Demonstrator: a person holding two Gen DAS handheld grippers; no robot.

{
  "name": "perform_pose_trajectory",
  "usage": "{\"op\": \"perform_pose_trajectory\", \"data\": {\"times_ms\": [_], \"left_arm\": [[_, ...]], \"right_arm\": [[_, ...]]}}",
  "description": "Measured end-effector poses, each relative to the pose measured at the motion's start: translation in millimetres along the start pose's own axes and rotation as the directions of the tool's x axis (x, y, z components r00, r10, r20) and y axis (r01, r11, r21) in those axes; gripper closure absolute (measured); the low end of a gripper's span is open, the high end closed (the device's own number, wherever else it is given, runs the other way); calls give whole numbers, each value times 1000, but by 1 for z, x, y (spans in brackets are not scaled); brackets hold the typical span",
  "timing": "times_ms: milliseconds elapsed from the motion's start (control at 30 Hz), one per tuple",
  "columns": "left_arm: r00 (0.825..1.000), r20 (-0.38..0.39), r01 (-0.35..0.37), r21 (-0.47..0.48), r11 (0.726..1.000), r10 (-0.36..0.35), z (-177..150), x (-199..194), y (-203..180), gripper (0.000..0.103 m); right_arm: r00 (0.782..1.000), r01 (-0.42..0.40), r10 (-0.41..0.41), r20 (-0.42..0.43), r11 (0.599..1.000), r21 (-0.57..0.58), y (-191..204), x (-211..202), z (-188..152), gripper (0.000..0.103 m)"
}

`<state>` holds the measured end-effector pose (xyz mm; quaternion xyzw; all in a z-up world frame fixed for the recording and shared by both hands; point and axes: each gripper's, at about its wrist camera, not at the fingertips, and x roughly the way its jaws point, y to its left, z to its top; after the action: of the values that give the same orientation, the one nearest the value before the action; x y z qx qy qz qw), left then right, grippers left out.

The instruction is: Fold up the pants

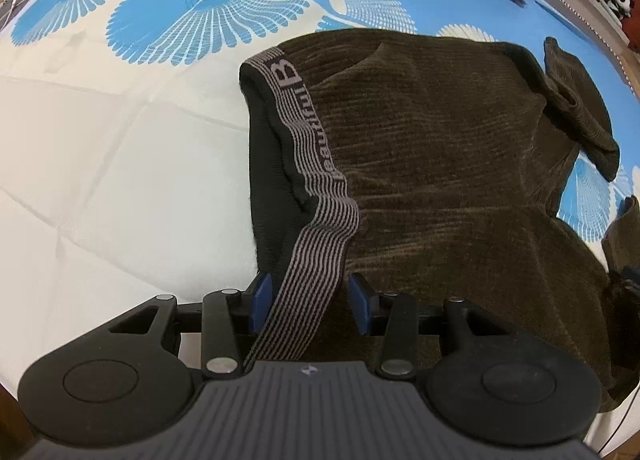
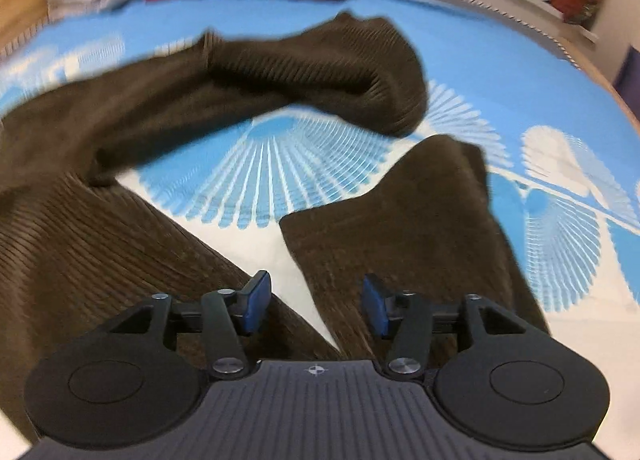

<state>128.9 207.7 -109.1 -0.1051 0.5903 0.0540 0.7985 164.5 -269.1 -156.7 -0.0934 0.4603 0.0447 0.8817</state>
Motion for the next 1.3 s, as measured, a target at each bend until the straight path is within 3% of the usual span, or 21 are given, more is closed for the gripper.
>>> {"op": "perform_pose_trajectory", "data": {"times_ms": [100,200,267,333,400,433,533,600,667,700,767,833,967,1067,1133,1167,1233,1300], "left_arm": [[1000,-4,2,5,1000,-2,2,1,-2,56],[1000,4,7,4,1000,-7,3,0,-2,56],[1000,7,16,0,1000,-16,4,-1,-3,56],[1000,13,25,10,1000,-26,2,-4,-5,56],[999,17,31,19,999,-32,0,-7,-6,56],[999,18,32,26,999,-33,-2,-8,-6,56],[1000,2,22,48,999,-22,-7,-7,-5,56],[1000,-5,11,58,998,-10,-11,-6,-4,56],[1000,-17,3,61,998,-2,-15,-4,-1,50],[999,-33,5,62,998,-3,-16,-2,0,45],[998,-66,10,79,997,-4,-19,4,1,33],[996,-92,1,112,994,10,-21,11,0,27],[990,-127,-49,148,988,68,-28,25,3,26],[983,-130,-108,185,977,133,-31,31,6,26],[979,-138,-118,206,971,148,-33,32,8,26],[978,-137,-126,220,967,159,-34,32,8,26],[979,-116,-137,242,961,169,-35,28,7,27],[979,-106,-143,258,955,175,-36,27,7,27]], "right_arm": [[995,96,-97,-36,994,-51,4,16,0,54],[996,86,-85,-29,996,27,-17,7,0,97],[990,113,-123,66,983,142,-44,-21,2,97],[970,97,-169,173,929,358,-90,-62,-5,97],[931,79,-271,243,802,592,-146,-106,-33,97],[916,81,-322,238,731,678,-169,-121,-53,97],[901,146,-428,76,462,875,-232,-150,-134,97],[902,226,-423,-84,298,927,-263,-154,-189,98],[907,248,-386,-168,167,954,-283,-156,-233,98],[915,243,-355,-190,113,963,-290,-156,-253,98],[925,251,-307,-223,53,967,-297,-153,-276,98],[928,253,-295,-229,45,966,-301,-152,-285,98],[937,287,-248,-245,150,946,-298,-136,-271,97],[906,359,-305,-295,181,916,-297,-139,-257,92],[866,401,-403,-297,203,893,-293,-150,-241,88],[848,408,-448,-283,212,888,-289,-156,-235,82],[815,389,-538,-217,230,892,-279,-172,-218,59],[815,327,-568,-115,286,901,-268,-184,-205,56]]}}
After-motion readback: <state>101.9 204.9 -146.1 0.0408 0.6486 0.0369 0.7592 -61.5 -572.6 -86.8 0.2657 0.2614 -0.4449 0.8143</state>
